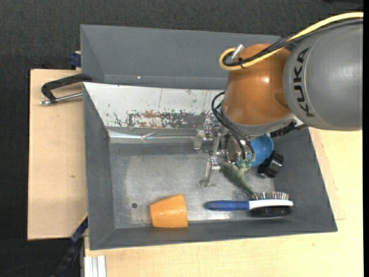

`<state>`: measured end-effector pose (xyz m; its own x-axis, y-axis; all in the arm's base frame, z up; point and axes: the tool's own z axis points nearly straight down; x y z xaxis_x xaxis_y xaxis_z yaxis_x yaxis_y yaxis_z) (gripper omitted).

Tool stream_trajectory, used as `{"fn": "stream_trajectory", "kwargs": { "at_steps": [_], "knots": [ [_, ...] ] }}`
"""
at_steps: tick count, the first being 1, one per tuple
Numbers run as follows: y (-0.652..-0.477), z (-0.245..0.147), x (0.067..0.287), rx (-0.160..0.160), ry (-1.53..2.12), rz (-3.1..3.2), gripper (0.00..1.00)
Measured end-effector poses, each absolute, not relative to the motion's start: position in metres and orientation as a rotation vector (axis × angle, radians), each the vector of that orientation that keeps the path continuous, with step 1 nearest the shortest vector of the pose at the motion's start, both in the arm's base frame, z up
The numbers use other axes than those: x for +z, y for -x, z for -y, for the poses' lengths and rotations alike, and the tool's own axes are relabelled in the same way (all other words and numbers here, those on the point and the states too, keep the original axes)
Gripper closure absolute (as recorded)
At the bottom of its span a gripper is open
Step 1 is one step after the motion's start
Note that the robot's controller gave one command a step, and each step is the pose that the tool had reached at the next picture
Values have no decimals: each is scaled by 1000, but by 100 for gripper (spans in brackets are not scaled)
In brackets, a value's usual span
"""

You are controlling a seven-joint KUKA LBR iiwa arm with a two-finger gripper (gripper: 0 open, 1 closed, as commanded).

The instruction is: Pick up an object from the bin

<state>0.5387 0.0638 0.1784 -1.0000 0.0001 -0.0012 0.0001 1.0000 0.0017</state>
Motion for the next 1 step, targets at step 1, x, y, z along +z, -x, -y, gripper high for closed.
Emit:
{"fn": "stream_trajectory", "kwargs": {
  "at_steps": [1],
  "knots": [
    [-509,-82,104,2,276,-3135,0]
  ]
}}
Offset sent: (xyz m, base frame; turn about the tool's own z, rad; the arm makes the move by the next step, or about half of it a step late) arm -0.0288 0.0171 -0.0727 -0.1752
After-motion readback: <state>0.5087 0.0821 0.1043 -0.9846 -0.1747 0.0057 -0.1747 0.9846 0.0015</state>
